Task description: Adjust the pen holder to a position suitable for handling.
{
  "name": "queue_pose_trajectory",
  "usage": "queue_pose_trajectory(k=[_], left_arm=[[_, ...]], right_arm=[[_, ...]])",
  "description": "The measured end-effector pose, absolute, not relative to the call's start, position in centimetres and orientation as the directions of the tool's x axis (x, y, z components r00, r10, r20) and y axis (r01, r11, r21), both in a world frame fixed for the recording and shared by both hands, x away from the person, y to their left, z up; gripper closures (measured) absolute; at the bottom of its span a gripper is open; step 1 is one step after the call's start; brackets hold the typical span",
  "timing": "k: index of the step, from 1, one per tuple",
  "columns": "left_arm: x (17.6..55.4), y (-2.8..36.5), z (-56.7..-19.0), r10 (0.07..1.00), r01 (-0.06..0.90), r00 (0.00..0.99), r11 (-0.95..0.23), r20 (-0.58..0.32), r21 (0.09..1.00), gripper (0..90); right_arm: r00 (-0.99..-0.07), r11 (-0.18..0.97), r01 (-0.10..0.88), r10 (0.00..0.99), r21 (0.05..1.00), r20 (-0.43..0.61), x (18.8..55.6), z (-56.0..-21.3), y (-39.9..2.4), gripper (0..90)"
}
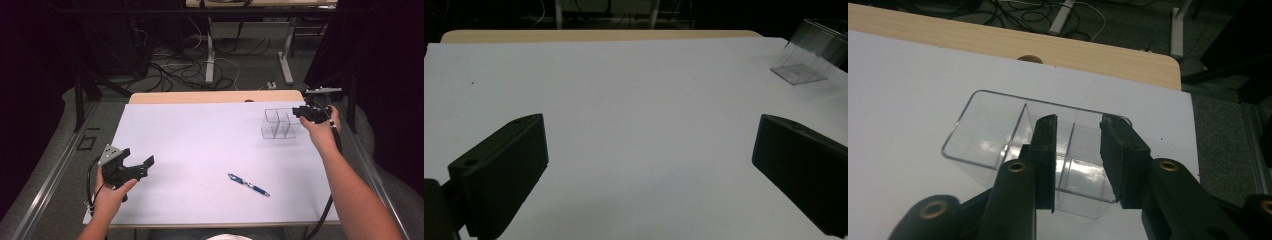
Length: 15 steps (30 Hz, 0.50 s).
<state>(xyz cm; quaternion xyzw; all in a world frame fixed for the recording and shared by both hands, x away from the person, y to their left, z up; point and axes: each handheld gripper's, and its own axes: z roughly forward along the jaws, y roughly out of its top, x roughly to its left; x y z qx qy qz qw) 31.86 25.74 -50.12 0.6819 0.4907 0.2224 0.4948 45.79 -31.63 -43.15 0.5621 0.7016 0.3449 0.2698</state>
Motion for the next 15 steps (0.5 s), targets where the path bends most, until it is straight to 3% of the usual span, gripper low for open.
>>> queue_pose_trajectory(k=[9,15], left_arm=[[31.9,25.8,-50.2,0.890,0.458,0.417,-0.029,-0.185,0.889,1.5],[31.9,25.8,-50.2,0.891,0.456,0.415,-0.031,-0.182,0.889,1.5]], right_arm=[[-0.163,0.082,0.631,0.986,0.771,0.029,47.4,-43.8,-33.0,82.6],[-0.129,0.060,0.655,0.991,0.753,0.034,48.1,-44.2,-33.7,84.5]])
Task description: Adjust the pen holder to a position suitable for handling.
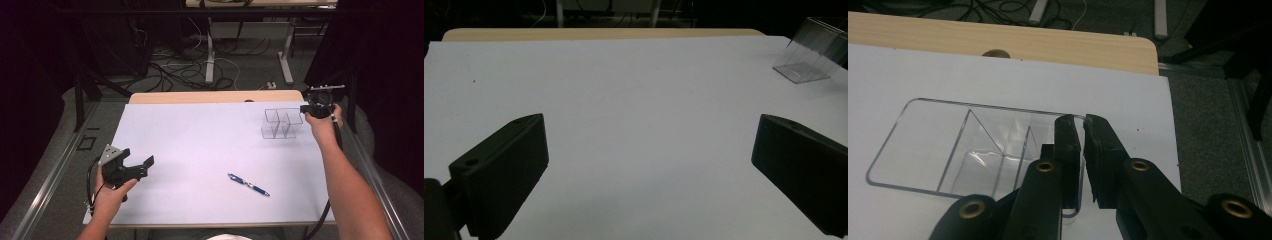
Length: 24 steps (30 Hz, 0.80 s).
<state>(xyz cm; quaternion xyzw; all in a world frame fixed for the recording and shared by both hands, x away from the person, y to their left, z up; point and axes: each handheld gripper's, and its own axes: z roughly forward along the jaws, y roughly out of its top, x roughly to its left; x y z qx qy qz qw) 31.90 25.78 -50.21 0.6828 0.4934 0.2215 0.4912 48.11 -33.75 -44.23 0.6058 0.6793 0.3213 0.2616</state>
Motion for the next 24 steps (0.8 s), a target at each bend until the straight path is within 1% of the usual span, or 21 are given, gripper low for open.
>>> queue_pose_trajectory(k=[10,16,17,20,24], left_arm=[[31.9,25.8,-50.2,0.892,0.456,0.414,-0.033,-0.179,0.890,1.7],[31.9,25.8,-50.2,0.892,0.459,0.414,-0.035,-0.179,0.888,1.7],[31.9,25.8,-50.2,0.892,0.459,0.415,-0.035,-0.179,0.888,1.7],[31.9,25.8,-50.2,0.892,0.459,0.415,-0.035,-0.179,0.888,1.9],[31.9,25.8,-50.3,0.893,0.458,0.413,-0.033,-0.180,0.888,1.9]], right_arm=[[-0.116,0.046,0.700,0.992,0.713,0.051,48.8,-45.4,-34.3,85.3],[-0.117,0.036,0.708,0.991,0.705,0.066,48.9,-45.6,-34.3,81.2],[-0.109,0.031,0.720,0.992,0.693,0.069,49.0,-45.7,-34.4,79.4],[-0.105,0.022,0.724,0.991,0.690,0.078,49.1,-45.9,-34.4,77.9],[-0.089,0.014,0.752,0.993,0.659,0.081,49.4,-46.5,-34.4,76.9]])
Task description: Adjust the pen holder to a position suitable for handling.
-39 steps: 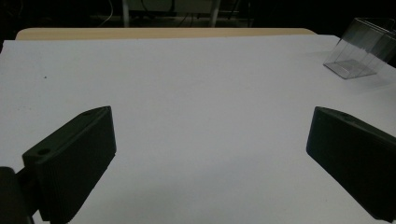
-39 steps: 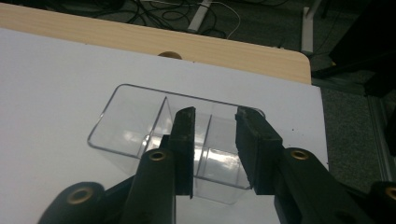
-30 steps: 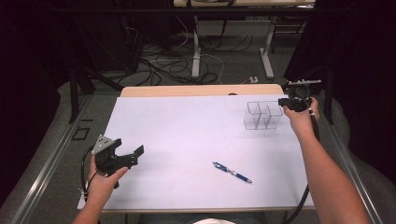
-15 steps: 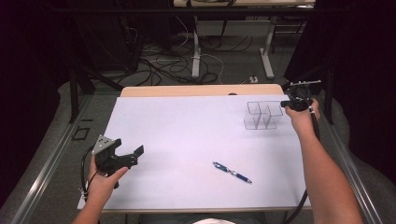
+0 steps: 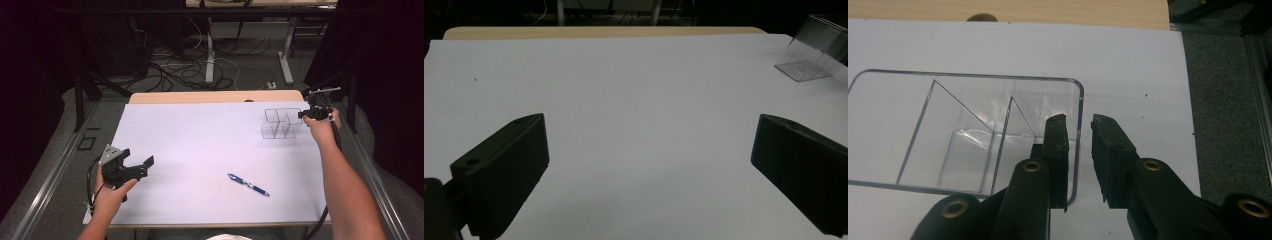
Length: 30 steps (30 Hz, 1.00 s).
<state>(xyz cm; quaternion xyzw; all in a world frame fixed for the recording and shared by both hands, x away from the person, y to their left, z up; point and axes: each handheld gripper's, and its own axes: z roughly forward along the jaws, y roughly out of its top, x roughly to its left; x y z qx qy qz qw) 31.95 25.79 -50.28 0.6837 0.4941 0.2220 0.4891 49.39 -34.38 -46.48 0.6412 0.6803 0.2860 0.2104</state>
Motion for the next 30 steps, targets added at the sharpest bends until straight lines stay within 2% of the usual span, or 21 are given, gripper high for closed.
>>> queue_pose_trajectory(k=[10,14,30], left_arm=[[31.9,25.9,-50.3,0.893,0.464,0.412,-0.036,-0.180,0.885,2.2],[32.0,25.9,-50.3,0.893,0.466,0.412,-0.035,-0.181,0.884,2.2],[32.0,25.9,-50.3,0.893,0.467,0.412,-0.035,-0.183,0.884,2.3]], right_arm=[[-0.057,0.000,0.782,0.996,0.624,0.071,49.8,-47.2,-33.9,79.6],[-0.030,-0.020,0.791,0.997,0.612,0.071,49.8,-47.4,-33.7,88.1],[0.005,-0.015,0.786,1.000,0.619,0.018,49.8,-47.4,-32.9,89.4]])
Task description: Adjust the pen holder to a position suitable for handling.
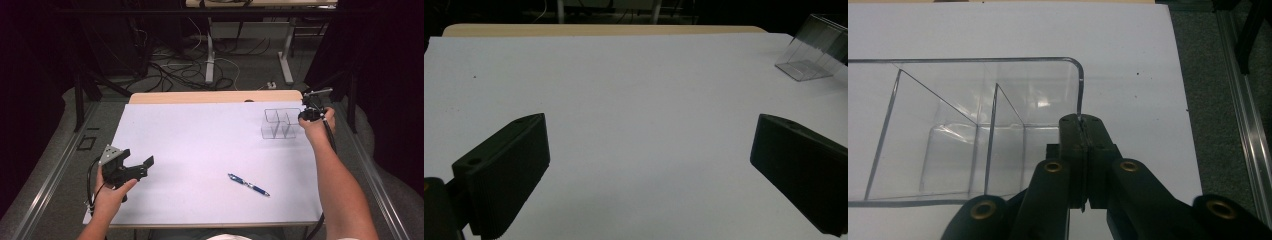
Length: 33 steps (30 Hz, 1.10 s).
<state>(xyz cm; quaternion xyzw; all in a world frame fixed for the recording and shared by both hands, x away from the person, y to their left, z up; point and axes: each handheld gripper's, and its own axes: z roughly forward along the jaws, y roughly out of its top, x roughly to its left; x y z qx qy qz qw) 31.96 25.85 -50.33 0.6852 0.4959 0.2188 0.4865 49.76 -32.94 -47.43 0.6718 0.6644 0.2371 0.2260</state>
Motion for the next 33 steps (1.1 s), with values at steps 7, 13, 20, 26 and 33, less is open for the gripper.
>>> queue_pose_trajectory(k=[7,13,20,26,33], left_arm=[[32.0,25.8,-50.3,0.892,0.466,0.413,-0.035,-0.183,0.884,2.3],[32.0,25.8,-50.3,0.893,0.466,0.412,-0.034,-0.183,0.884,2.3],[32.0,25.7,-50.3,0.891,0.471,0.417,-0.043,-0.180,0.881,2.3],[32.0,25.7,-50.3,0.891,0.471,0.417,-0.042,-0.181,0.881,2.3],[32.0,25.6,-50.3,0.889,0.467,0.423,-0.047,-0.177,0.883,2.3]], right_arm=[[-0.008,-0.013,0.792,0.999,0.610,0.032,49.6,-47.4,-31.6,89.4],[0.003,-0.025,0.796,0.999,0.605,0.037,49.3,-47.3,-29.4,89.4],[0.015,-0.041,0.802,0.999,0.596,0.049,48.9,-47.3,-26.4,89.3],[-0.012,-0.016,0.807,0.999,0.591,0.044,48.7,-47.3,-22.9,89.3],[-0.042,0.011,0.823,0.998,0.568,0.041,48.8,-47.2,-18.1,89.3]])
